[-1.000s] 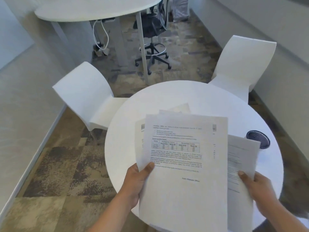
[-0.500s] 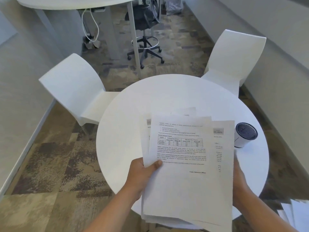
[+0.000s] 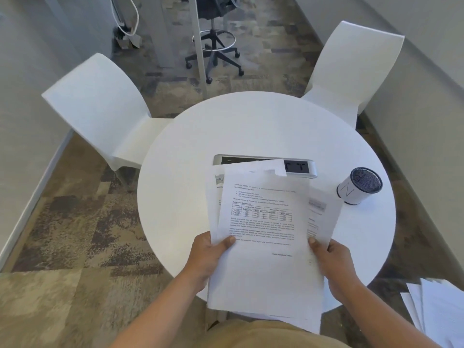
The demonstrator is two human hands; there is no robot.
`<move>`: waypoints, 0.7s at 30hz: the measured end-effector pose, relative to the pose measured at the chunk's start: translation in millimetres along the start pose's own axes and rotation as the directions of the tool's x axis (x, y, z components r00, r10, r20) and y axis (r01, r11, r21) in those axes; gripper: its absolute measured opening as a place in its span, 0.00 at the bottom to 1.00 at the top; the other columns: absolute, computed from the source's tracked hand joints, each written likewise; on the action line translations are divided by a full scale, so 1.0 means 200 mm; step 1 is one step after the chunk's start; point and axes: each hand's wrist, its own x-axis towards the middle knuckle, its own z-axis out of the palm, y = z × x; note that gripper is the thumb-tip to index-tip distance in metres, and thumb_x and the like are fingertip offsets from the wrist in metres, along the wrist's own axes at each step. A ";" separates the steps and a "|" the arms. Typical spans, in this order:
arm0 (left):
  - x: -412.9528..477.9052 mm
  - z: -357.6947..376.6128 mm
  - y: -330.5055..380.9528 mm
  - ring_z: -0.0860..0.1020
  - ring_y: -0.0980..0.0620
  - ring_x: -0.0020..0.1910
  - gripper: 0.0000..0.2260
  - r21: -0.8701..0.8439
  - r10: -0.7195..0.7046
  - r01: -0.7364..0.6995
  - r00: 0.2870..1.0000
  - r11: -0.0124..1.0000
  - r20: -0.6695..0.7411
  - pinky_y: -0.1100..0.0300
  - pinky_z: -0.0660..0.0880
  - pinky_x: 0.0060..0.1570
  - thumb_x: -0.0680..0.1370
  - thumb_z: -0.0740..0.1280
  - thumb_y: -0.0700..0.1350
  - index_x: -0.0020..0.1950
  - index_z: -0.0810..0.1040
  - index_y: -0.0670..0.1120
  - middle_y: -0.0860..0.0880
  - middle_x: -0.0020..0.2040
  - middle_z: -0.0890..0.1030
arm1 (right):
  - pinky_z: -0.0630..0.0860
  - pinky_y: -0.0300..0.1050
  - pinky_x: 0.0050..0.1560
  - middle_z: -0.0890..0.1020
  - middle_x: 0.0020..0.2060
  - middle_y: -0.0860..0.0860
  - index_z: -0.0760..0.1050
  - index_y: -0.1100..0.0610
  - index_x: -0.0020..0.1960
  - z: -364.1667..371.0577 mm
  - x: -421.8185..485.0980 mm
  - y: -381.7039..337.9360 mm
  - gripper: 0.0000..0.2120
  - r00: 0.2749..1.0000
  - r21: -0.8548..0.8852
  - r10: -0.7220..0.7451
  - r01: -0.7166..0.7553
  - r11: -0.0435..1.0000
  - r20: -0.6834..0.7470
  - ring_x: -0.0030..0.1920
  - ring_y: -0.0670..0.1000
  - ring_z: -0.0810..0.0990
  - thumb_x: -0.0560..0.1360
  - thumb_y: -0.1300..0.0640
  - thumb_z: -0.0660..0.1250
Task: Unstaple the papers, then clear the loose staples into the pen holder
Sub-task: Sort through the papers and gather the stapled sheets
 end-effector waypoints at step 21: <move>0.05 0.03 0.03 0.82 0.39 0.59 0.20 -0.082 -0.215 0.242 0.944 0.967 0.249 0.37 0.75 0.64 0.73 0.71 0.41 0.65 0.79 0.47 0.43 0.59 0.85 | 0.80 0.60 0.51 0.85 0.53 0.61 0.78 0.59 0.61 0.00 -0.01 -0.09 0.15 0.870 -0.041 0.289 -0.298 0.954 0.401 0.51 0.64 0.84 0.76 0.56 0.68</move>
